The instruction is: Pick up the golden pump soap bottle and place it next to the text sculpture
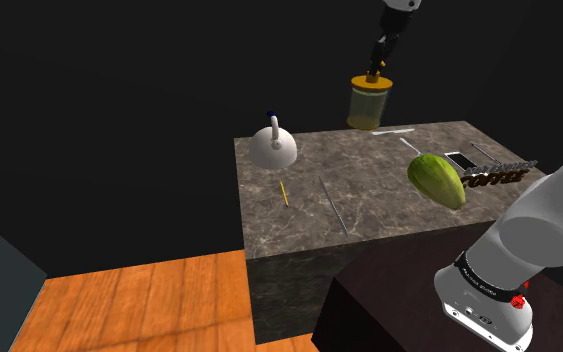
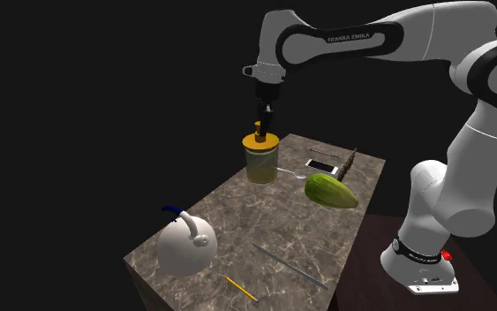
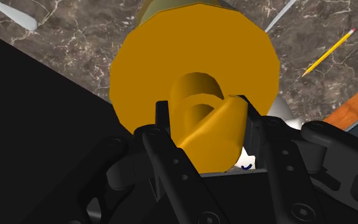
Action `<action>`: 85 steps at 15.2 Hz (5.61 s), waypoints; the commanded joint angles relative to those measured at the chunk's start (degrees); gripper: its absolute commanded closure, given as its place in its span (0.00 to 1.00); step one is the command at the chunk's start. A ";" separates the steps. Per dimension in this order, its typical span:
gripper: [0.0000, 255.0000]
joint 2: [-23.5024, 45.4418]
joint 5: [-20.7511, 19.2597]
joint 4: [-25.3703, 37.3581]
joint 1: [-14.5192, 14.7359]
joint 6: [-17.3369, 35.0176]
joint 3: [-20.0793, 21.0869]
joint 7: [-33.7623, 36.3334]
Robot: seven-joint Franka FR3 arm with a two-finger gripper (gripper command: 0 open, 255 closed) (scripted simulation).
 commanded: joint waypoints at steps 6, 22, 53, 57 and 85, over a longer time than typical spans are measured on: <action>1.00 0.90 0.18 6.53 0.01 -5.62 -0.06 0.04; 1.00 1.10 0.34 15.78 -1.69 -14.83 -2.14 -3.49; 1.00 3.51 2.07 10.93 -17.70 -10.49 -30.74 -48.33; 1.00 10.05 6.85 15.46 -21.27 -11.25 -35.09 -56.39; 1.00 43.93 30.52 41.51 -53.23 -15.16 -34.73 -81.67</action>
